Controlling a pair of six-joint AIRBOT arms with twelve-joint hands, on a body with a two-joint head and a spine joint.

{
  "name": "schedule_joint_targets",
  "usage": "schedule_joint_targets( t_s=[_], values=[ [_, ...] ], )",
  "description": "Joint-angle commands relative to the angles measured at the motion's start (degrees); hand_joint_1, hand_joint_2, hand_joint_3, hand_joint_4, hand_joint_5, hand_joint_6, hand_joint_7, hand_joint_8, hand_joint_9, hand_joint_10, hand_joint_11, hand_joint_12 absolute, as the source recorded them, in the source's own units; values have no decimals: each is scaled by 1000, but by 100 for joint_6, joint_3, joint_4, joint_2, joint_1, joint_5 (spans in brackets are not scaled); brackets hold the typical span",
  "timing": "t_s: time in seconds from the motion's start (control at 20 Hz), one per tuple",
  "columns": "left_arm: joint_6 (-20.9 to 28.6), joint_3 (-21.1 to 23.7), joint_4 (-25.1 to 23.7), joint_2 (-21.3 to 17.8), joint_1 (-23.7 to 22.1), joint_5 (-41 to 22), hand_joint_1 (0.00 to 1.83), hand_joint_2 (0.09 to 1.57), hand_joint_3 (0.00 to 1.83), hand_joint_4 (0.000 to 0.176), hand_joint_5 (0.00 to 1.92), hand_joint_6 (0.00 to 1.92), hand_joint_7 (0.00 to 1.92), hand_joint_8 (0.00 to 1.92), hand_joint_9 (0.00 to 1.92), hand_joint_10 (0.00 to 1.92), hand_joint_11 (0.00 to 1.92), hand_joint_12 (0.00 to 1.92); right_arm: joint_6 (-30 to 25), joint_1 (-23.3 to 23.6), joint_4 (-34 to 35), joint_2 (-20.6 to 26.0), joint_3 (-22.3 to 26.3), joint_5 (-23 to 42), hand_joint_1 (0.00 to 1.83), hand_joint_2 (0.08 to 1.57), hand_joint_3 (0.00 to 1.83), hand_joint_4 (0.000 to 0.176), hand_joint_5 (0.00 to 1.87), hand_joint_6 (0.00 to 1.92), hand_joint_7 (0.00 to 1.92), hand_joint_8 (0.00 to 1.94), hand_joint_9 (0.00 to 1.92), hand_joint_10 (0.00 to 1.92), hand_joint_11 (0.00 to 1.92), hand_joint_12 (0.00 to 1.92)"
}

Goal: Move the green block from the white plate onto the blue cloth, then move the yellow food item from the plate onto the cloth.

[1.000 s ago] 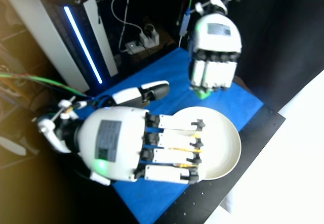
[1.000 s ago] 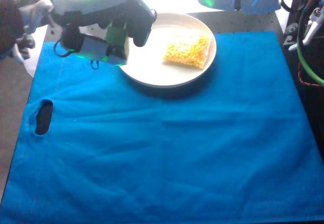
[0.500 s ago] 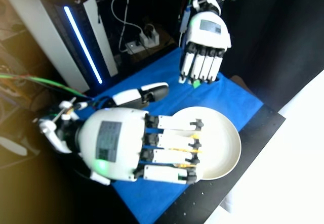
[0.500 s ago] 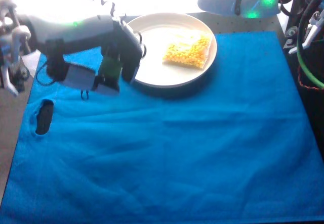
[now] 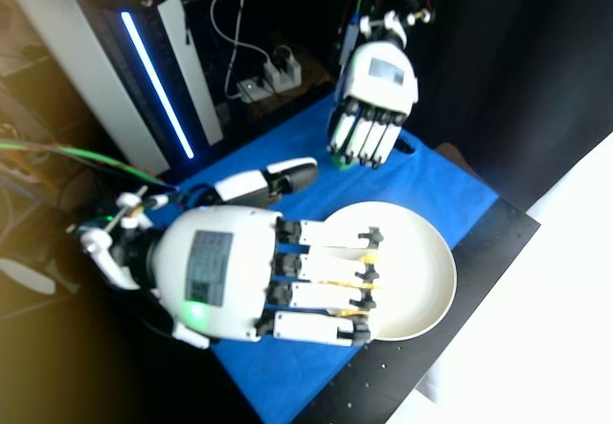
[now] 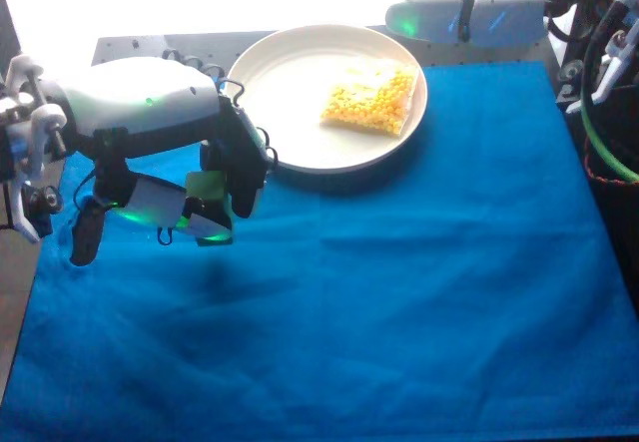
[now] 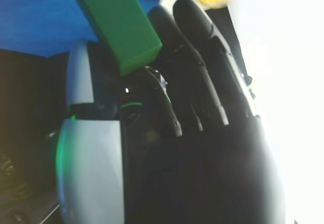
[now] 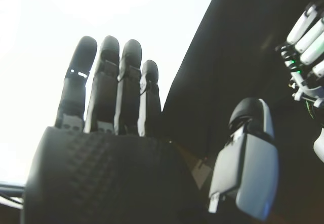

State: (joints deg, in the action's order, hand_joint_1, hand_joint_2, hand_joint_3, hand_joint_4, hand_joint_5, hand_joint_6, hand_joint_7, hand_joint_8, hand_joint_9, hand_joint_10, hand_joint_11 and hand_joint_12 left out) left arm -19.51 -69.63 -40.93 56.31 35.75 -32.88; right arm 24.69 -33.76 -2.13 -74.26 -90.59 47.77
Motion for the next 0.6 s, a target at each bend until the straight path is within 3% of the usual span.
schedule_joint_targets(
  t_s=[0.0, 0.1, 0.2, 0.35, 0.5, 0.55],
  values=[
    [18, -31, 226, 46, -22, -520, 1389, 1059, 0, 0, 1151, 648, 1069, 779, 952, 1109, 806, 1030, -29, 61, 148, -6, 1, 706, 380, 831, 0, 72, 417, 1, 556, 0, 441, 1, 0, 1264],
    [18, -54, 254, 93, 23, -517, 1389, 1058, 0, 0, 1155, 667, 1070, 766, 953, 1090, 807, 1062, -29, 57, 148, -6, 2, 706, 381, 823, 0, 74, 414, 2, 552, 1, 446, 3, 0, 1261],
    [18, -72, 275, 132, 49, -518, 1387, 1060, 1, 0, 1122, 776, 1054, 744, 974, 1050, 831, 1067, -29, 54, 148, -10, 4, 706, 375, 819, 0, 65, 433, 6, 563, 4, 440, 0, 0, 1231],
    [18, -81, 327, 165, 127, -537, 1394, 1045, 0, 0, 1126, 729, 1066, 736, 1057, 968, 895, 1062, -29, 45, 148, -23, 5, 706, 376, 835, 0, 66, 460, 4, 575, 2, 440, 1, 19, 1212],
    [18, -93, 366, 191, 191, -544, 1394, 1046, 0, 0, 1107, 797, 1091, 692, 1040, 984, 874, 1129, -29, 44, 147, -22, 6, 706, 362, 839, 1, 46, 439, 0, 561, 0, 433, 1, 40, 1166],
    [18, -94, 368, 195, 202, -544, 1394, 1049, 0, 0, 1105, 792, 1086, 718, 1028, 1001, 859, 1148, -29, 44, 147, -22, 6, 706, 363, 839, 1, 47, 443, 2, 561, 0, 430, 0, 40, 1165]
  ],
)
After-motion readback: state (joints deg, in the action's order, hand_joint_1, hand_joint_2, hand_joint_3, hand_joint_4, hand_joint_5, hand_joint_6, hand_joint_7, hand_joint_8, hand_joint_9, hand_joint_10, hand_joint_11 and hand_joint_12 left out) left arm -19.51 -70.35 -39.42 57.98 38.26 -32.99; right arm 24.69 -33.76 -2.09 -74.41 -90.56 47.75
